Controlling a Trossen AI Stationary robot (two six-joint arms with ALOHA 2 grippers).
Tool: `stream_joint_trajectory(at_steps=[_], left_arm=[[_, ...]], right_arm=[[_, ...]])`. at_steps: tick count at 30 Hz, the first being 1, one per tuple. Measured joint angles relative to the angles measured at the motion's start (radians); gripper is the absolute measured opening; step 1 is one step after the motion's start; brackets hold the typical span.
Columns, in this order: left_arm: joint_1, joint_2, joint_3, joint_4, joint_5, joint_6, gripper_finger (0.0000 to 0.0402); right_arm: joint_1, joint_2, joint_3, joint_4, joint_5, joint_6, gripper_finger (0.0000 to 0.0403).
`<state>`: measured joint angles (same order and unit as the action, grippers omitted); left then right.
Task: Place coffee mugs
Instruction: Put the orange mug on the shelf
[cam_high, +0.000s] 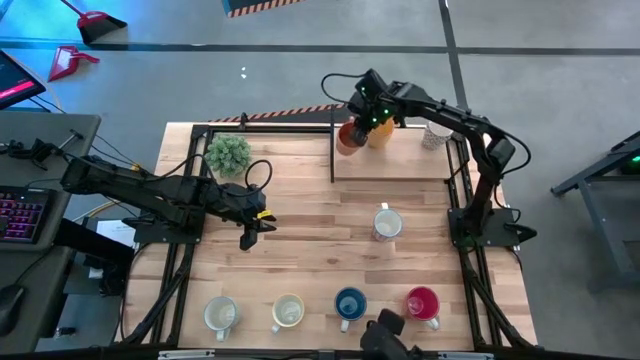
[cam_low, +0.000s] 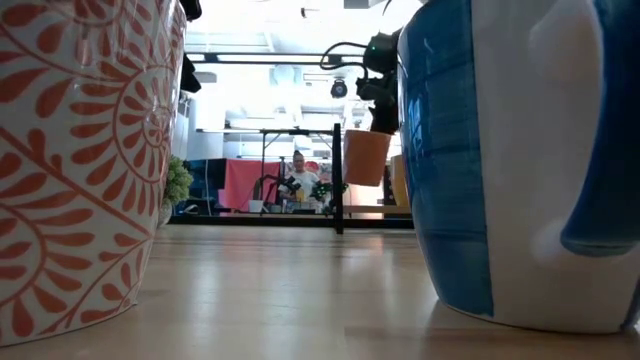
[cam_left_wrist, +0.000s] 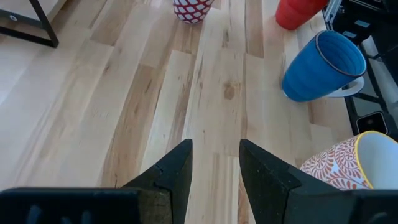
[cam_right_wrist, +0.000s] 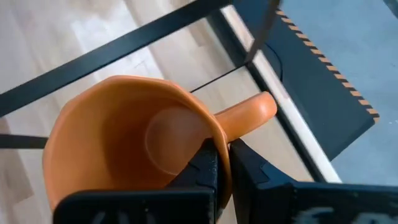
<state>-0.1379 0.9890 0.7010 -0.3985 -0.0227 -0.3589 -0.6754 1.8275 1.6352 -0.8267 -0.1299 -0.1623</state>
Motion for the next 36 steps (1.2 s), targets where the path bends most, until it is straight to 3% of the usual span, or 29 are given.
stream_joint_trajectory(at_steps=[12, 36], left_arm=[[0.000, 0.000, 0.000, 0.000, 0.000, -0.033, 0.0119], [0.000, 0.000, 0.000, 0.007, -0.008, -0.058, 0.0119]], right_arm=[[-0.052, 0.029, 0.001, 0.084, -0.037, -0.101, 0.0000], [-0.048, 0.056, 0.001, -0.003, -0.107, -0.183, 0.0000]])
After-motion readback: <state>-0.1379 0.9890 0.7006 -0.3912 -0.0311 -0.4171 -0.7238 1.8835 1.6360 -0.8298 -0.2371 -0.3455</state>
